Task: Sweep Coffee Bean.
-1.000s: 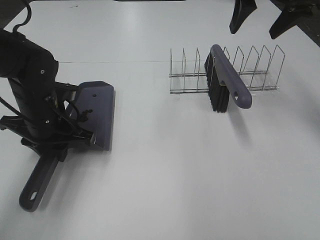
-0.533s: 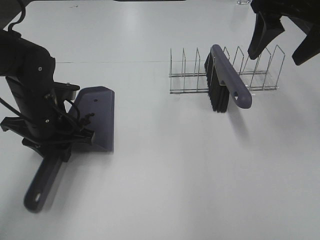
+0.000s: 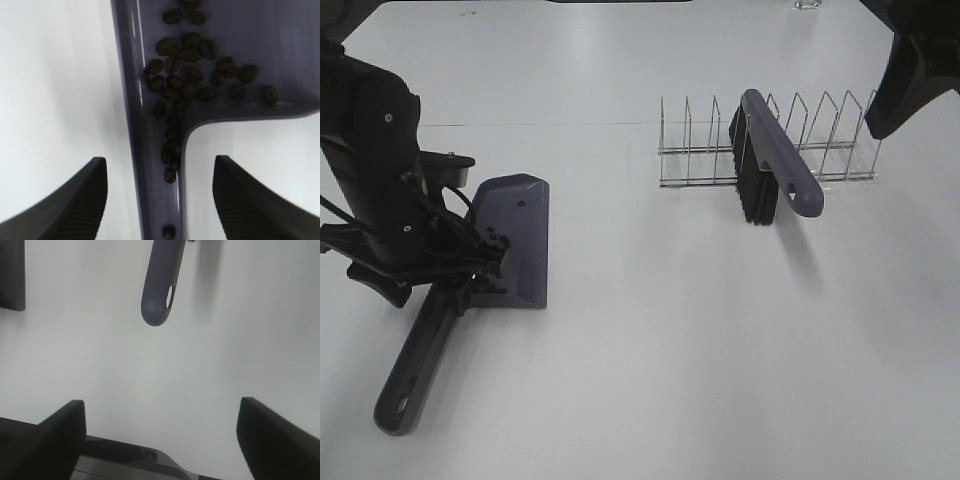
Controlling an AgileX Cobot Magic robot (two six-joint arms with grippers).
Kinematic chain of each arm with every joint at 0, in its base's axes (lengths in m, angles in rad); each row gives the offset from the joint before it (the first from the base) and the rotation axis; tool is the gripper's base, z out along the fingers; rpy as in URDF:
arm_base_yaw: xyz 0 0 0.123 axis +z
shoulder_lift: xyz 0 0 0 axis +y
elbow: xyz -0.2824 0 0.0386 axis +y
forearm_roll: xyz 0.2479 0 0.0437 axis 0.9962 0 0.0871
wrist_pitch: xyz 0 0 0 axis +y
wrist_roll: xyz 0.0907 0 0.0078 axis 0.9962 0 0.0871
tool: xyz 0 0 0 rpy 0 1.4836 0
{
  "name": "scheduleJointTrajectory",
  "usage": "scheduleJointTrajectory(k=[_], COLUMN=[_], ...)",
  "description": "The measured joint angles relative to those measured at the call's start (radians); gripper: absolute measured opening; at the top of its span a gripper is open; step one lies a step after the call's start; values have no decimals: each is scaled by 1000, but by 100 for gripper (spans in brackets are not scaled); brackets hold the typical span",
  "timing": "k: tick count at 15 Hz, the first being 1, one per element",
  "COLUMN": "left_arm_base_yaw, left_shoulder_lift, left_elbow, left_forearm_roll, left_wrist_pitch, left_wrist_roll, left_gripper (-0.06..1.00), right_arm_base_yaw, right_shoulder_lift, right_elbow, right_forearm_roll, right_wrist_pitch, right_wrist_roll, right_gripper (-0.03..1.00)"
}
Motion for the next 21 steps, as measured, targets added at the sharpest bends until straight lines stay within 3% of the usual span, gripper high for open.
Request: scheduleJointTrajectory(k=[3,7,10,14,16,21], left_arm_base_yaw=[49,284,378,389,389,389], left_shoulder_lift=[-83,-245,-488,-904,-1108,-1573], left_elbow=[-2,7,150,355,379,417], left_forearm_roll=[-1,-2,-10,-14,-14,-8], left_wrist_pitch=[9,87,114,193,279,349], left_wrist_roll=[33,164,225,269,273,300], left_gripper=[56,56,56,56,56,56], right_arm_base_yaw=[0,0,0,0,0,0], right_shoulder_lift=[-121,-306,-477,-747,-835,-1175], right_elbow=[105,250,343,423,458,598], right_forearm_roll=[0,0,-1,-19,-19,-55], right_wrist_pitch=[0,1,1,4,4,4], right_wrist_roll=[0,0,0,0,0,-36], right_gripper=[73,73,73,73,73,73])
